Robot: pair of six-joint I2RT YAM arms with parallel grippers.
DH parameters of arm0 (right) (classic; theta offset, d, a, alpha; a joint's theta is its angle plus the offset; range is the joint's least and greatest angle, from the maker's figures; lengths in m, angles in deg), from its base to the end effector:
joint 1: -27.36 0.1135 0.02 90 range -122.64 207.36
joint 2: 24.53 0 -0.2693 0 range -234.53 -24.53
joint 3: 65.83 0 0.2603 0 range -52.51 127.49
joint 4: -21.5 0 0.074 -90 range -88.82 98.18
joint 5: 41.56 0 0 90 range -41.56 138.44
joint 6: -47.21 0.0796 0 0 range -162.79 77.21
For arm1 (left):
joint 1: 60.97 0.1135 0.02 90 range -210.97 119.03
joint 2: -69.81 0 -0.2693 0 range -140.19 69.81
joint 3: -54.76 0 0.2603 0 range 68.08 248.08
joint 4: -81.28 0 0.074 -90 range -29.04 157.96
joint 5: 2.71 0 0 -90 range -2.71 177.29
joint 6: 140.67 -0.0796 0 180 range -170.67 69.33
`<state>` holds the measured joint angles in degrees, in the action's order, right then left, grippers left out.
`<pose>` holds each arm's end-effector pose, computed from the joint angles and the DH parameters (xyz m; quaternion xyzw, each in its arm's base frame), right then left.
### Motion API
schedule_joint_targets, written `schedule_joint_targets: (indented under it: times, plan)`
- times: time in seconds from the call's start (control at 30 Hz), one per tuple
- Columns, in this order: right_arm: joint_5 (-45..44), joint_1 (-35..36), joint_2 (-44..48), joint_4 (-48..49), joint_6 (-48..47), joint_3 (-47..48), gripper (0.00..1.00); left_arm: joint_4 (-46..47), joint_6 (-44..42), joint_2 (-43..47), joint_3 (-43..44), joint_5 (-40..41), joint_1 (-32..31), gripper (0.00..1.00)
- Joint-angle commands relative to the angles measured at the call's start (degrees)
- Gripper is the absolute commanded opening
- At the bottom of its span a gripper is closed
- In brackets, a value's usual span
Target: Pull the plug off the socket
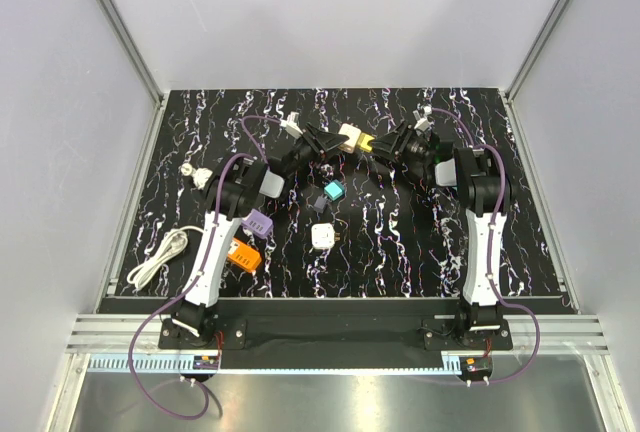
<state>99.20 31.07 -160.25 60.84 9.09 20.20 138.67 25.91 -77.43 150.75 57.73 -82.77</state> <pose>0.4985 0.0941 0.0807 0.0326 0.7455 0.5610 0.3584 0.4978 -0.2414 0.0715 -0.1287 0.6610 -0.6559 0.3411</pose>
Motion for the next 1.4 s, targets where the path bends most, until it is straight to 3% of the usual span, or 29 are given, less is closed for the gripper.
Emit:
schedule_joint_targets:
  times: [0.0,0.5,0.73,0.97,1.2,1.37]
  plan:
    - [1.8,0.9,-1.7,4.1,1.8,2.4,0.67,7.1,-0.1,-0.4,0.2,-0.8,-0.4,0.0]
    - [3.4,1.8,-4.5,13.8,9.1,4.0,0.64,4.4,-1.8,0.0,0.9,-0.8,-1.0,0.0]
    - [3.1,2.1,-4.6,13.9,9.2,3.9,0.41,4.3,-2.0,0.2,0.6,-0.4,-1.1,0.0]
    - [2.5,2.0,-4.6,12.7,9.0,3.6,0.25,5.9,-2.8,2.0,-3.0,2.8,-1.1,0.0]
    - [2.4,1.0,-4.8,12.6,9.5,3.2,0.0,7.9,-3.0,3.2,-6.4,6.4,-1.0,0.0]
    - [2.2,-0.1,-4.6,13.3,9.9,2.2,0.0,9.2,-2.4,3.4,-8.2,8.1,-0.6,0.0]
